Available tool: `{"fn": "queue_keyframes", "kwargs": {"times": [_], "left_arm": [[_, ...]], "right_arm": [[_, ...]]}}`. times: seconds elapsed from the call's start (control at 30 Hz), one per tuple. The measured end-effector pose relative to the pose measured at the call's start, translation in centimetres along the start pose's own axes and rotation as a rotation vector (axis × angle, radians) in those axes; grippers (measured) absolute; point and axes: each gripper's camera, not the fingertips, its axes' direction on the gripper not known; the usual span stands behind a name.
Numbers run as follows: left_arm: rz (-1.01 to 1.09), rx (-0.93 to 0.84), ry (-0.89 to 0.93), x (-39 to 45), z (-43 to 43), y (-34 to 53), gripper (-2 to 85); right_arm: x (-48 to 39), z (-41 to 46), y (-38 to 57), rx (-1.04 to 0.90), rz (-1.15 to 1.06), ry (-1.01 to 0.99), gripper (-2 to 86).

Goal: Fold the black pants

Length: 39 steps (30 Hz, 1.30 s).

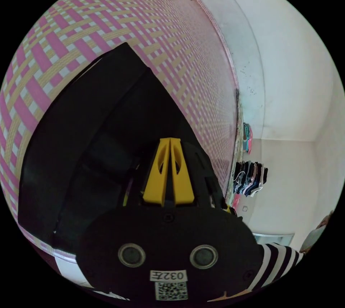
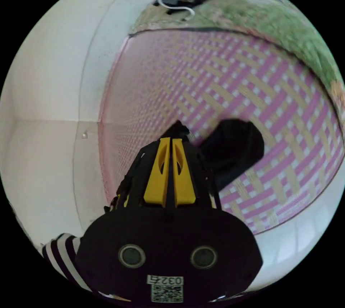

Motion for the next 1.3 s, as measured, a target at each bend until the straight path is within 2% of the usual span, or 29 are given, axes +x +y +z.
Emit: {"fn": "queue_keyframes", "kwargs": {"times": [0.13,0.23,0.4,0.47,0.53,0.67,0.8,0.9,0.97,1.07,1.3], "left_arm": [[0.017,0.006,-0.043,0.6,0.1,0.1,-0.9],[0.015,0.011,-0.060,0.8,0.2,0.2,-0.9],[-0.008,0.028,-0.065,0.7,0.3,0.4,-0.9],[-0.046,0.042,-0.045,0.3,0.2,0.7,-0.9],[-0.073,0.054,-0.027,0.0,0.0,1.0,-0.9],[0.061,0.100,-0.001,0.8,-3.2,2.2,-0.9],[0.082,0.113,-0.037,-0.9,-6.9,5.0,-0.9],[-0.009,0.186,0.007,-4.8,-10.4,8.6,-0.9],[-0.188,0.274,0.012,-9.2,-13.0,12.3,-0.8],[-0.341,0.347,0.094,-14.3,-15.1,16.4,-0.5],[-0.393,0.341,0.313,-18.6,-14.8,19.1,3.7]], "right_arm": [[-6.5,-2.7,-2.1,0.068,-0.300,0.118,-0.9],[-8.0,-4.8,-4.5,0.114,-0.394,0.193,-1.0],[-5.1,-2.2,-8.5,-0.002,-0.426,0.311,-0.7],[-2.2,0.5,-9.6,-0.106,-0.349,0.346,0.0],[-0.4,1.2,-9.6,-0.121,-0.263,0.361,1.9],[0.5,-2.7,-6.4,0.058,-0.232,0.247,3.8],[3.0,-5.5,-2.0,0.058,-0.194,0.182,3.1],[6.2,-7.0,2.3,0.052,-0.119,0.092,3.0],[8.4,-7.1,5.3,0.049,-0.058,0.019,5.2],[9.9,-5.8,7.7,-0.003,-0.033,-0.048,8.1],[9.6,-3.5,8.6,-0.030,-0.035,-0.114,7.9]]}}
